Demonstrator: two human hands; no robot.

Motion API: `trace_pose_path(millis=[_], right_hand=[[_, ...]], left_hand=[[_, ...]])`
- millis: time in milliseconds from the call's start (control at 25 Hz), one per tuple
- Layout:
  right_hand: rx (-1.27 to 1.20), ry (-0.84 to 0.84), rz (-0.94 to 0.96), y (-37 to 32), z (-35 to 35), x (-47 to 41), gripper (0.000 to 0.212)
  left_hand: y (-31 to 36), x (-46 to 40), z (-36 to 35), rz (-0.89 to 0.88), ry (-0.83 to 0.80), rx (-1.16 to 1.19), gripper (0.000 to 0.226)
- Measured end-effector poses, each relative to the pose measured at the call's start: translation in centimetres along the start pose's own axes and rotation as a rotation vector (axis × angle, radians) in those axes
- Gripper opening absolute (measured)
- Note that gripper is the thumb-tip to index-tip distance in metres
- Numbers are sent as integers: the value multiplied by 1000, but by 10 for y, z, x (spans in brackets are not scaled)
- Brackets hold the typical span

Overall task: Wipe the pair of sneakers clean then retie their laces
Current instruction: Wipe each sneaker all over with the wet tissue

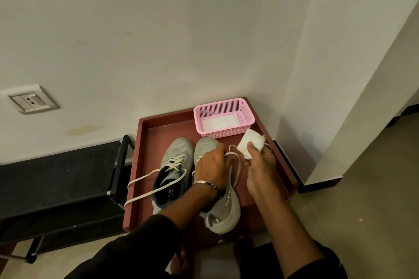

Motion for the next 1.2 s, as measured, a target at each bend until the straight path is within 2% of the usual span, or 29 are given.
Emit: trace_pose_path(millis=[80, 160, 240, 360, 520, 640, 760, 960, 1120, 1200], right_hand=[[15, -10, -12, 1, 1, -2, 16], [27, -7, 1, 0, 2, -3, 16], [-7, -3, -3, 0, 3, -4, 15], [-78, -5, -38, 1, 3, -5, 18], [78, 24, -65, 10, 5, -6, 16], [212, -18, -91, 17, 3, -3, 19], [304, -66, -112, 22, 1, 0, 23], [487, -99, -61, 24, -1, 5, 24], [544, -106, -40, 26, 0, 5, 19], [552, -104, -37, 27, 0, 5, 18]], left_hand=[[2, -7, -6, 2, -100, 36, 23], [5, -14, -3, 54, -98, 97, 26], [7, -24, 11, 138, -37, 219, 25], [-1, -35, 50, 244, 103, 523, 30], [-26, -39, 116, 350, 333, 687, 38], [-61, -35, 141, 448, 390, 526, 39], [-98, -27, 136, 560, 259, 331, 37], [-126, -25, 130, 621, 220, 346, 34], [-132, -20, 138, 712, 95, 237, 21], [-137, -12, 142, 798, 58, 263, 23]])
Point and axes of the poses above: each hand's wrist, its own x-axis away from the middle knuckle, its own z-axis out of the back of the hand, y = z × x, the point moved 3 cm from there along -x, towards the middle knuckle, and after that the axes turned 8 degrees about x, right-handed, at the moved point
